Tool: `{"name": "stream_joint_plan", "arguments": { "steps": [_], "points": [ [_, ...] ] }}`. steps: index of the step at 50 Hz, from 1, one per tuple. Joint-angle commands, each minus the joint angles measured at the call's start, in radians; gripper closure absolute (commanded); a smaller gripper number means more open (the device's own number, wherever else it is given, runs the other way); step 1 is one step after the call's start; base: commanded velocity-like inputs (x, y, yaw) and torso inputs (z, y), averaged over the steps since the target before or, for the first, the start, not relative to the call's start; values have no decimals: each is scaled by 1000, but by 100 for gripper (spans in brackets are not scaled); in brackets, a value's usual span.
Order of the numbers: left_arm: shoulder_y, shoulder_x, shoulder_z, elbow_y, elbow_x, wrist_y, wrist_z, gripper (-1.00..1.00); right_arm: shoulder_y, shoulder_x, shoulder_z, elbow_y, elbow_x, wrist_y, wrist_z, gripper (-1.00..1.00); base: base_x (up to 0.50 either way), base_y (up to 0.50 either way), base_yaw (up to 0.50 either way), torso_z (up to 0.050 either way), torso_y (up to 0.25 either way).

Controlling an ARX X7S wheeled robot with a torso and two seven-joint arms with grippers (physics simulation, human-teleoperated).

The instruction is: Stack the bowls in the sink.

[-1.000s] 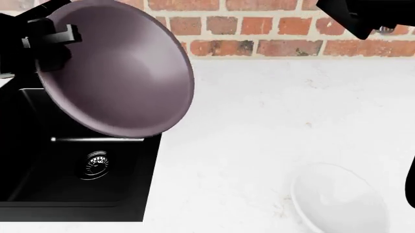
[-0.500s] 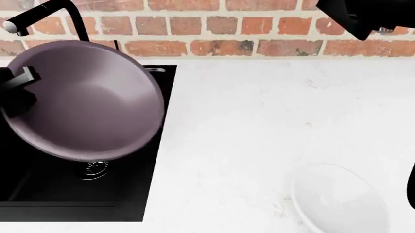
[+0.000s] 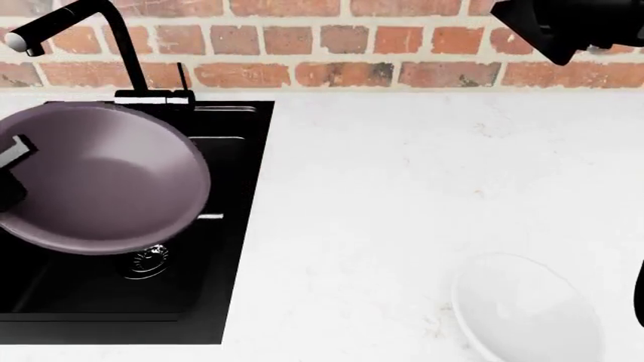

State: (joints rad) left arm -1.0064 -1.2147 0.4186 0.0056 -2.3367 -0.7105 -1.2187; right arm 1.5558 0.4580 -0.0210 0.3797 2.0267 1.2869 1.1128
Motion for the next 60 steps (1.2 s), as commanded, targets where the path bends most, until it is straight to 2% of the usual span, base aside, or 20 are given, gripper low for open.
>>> {"name": "stream_joint_plan", "arguments": {
  "steps": [1,13,29,47,60],
  "points": [
    [-67,76,63,-122,121,-57,28,100,-3,10,-8,-2,2,-7,-1,-100,0,0,0,0,0],
    [-196,190,161,-272,236,-189,68,100,-13,20,-13,-1,-15,-15,-20,-100,0,0,0,0,1],
    [-229,279,230,-398,375,-213,172,100,-18,27,-26,-6,-18,-24,-21,-100,0,0,0,0,0],
    [-199,288,276,-463,489,-185,234,100,-17,42,-40,-17,5,-33,1,-100,0,0,0,0,1],
    [-207,317,323,-518,536,-221,271,100,-19,49,-48,-19,7,-39,-4,-100,0,0,0,0,0]
  ]
}}
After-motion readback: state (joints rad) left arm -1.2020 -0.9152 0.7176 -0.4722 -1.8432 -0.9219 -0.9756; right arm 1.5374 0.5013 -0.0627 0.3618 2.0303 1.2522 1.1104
